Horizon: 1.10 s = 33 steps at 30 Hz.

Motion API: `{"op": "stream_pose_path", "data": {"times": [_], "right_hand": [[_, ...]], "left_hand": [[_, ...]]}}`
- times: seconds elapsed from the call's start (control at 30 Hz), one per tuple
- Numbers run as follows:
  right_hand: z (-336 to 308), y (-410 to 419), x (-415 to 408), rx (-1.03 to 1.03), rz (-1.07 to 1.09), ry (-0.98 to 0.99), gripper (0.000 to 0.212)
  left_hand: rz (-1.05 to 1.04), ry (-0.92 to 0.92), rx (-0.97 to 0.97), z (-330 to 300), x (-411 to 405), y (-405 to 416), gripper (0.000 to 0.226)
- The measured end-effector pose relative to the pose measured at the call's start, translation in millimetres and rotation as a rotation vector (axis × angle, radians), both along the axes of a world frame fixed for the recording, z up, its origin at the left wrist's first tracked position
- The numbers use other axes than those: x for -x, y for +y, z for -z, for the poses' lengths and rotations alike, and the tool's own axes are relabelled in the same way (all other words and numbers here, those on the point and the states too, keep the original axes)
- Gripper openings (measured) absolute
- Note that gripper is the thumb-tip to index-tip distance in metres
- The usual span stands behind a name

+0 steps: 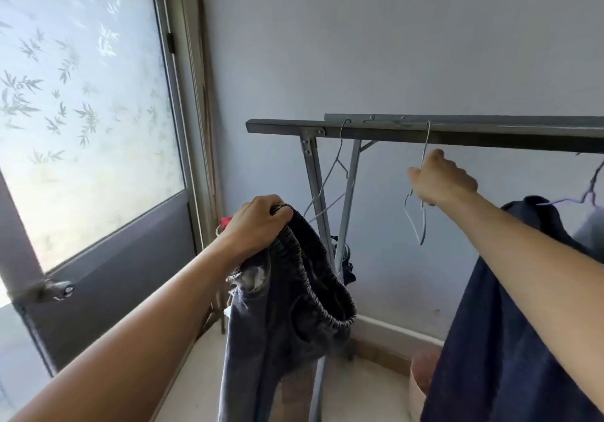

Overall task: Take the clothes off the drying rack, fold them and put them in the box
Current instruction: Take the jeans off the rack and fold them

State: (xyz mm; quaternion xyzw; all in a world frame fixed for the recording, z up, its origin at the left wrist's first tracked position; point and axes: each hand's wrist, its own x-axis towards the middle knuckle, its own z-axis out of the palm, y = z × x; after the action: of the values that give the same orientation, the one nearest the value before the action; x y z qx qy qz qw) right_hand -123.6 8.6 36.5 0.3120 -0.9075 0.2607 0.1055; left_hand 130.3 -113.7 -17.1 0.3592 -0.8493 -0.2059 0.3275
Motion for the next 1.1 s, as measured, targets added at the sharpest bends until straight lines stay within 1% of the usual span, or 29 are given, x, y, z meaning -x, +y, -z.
{"op": "stream_pose_path", "data": {"times": [0.03, 0.07, 0.1, 0.13, 0.17, 0.2, 0.23, 0.3, 0.33, 0.37, 0.47, 0.53, 0.57, 0.6, 0.67, 0.7, 0.77, 0.8, 0.83, 0.87, 0.9, 0.97, 1.03, 1.07, 1.1], "right_hand": [[3, 4, -11, 0.026, -0.01, 0.105, 0.047], [9, 8, -28, 0.135, -0.062, 0.248, 0.048], [17, 13, -50, 0.312, -0.176, 0.406, 0.042], [27, 19, -78, 0.489, -0.341, 0.523, 0.031], [38, 23, -106, 0.565, -0.515, 0.543, 0.02], [50, 26, -132, 0.529, -0.664, 0.47, 0.013], [63, 24, -153, 0.408, -0.748, 0.316, 0.014], [84, 15, -176, 0.116, -0.792, -0.015, 0.023], [93, 8, -179, 0.045, -0.812, -0.133, 0.03], [97, 3, -179, 0.033, -0.844, -0.217, 0.036], [99, -13, -177, 0.161, -0.905, -0.401, 0.054], [96, -23, -174, 0.197, -0.959, -0.483, 0.063], [94, -27, -173, 0.204, -0.986, -0.52, 0.063], [91, -29, -171, 0.211, -1.015, -0.571, 0.058], [85, -29, -169, 0.204, -1.111, -0.65, 0.035], [81, -28, -168, 0.214, -1.15, -0.65, 0.024], [74, -27, -166, 0.275, -1.181, -0.667, 0.016], [70, -27, -163, 0.316, -1.186, -0.706, 0.015], [67, -28, -161, 0.353, -1.189, -0.743, 0.014], [65, -29, -159, 0.375, -1.193, -0.765, 0.014], [64, -29, -158, 0.376, -1.205, -0.773, 0.014], [63, -28, -160, 0.366, -1.248, -0.788, 0.013], [62, -26, -161, 0.35, -1.289, -0.794, 0.013], [62, -25, -158, 0.341, -1.3, -0.812, 0.013], [60, -23, -154, 0.328, -1.306, -0.843, 0.011]], "left_hand": [[0.006, 0.007, -0.018, 1, -3, -1, 0.023], [0.016, 0.017, -0.038, 2, -5, -2, 0.023], [0.023, 0.026, -0.06, 3, -7, -3, 0.022], [0.029, 0.038, -0.08, 5, -10, -3, 0.022], [0.034, 0.053, -0.1, 6, -12, -4, 0.023], [0.043, 0.073, -0.123, 7, -14, -4, 0.023], [0.052, 0.097, -0.15, 8, -17, -4, 0.024], [0.075, 0.145, -0.212, 9, -24, -1, 0.026], [0.078, 0.162, -0.24, 10, -27, 0, 0.027], [0.075, 0.178, -0.268, 11, -30, 1, 0.03], [0.115, 0.267, -0.427, 11, -39, 8, 0.036], [0.158, 0.322, -0.507, 9, -44, 12, 0.036], [0.162, 0.339, -0.512, 7, -47, 14, 0.034], [0.164, 0.353, -0.505, 6, -50, 17, 0.031], [0.189, 0.397, -0.525, 6, -56, 19, 0.023], [0.226, 0.412, -0.564, 7, -61, 18, 0.024], [0.385, 0.409, -0.693, 11, -79, 15, 0.042], [0.486, 0.37, -0.756, 14, -90, 10, 0.05], [0.559, 0.307, -0.797, 17, -100, 7, 0.054], [0.582, 0.244, -0.809, 21, -106, 6, 0.053], [0.555, 0.203, -0.799, 25, -108, 8, 0.047], [0.439, 0.218, -0.707, 30, -100, 17, 0.033], [0.339, 0.276, -0.529, 33, -91, 25, 0.03], [0.326, 0.321, -0.496, 33, -90, 26, 0.03], [0.358, 0.348, -0.532, 31, -92, 26, 0.029]]}}
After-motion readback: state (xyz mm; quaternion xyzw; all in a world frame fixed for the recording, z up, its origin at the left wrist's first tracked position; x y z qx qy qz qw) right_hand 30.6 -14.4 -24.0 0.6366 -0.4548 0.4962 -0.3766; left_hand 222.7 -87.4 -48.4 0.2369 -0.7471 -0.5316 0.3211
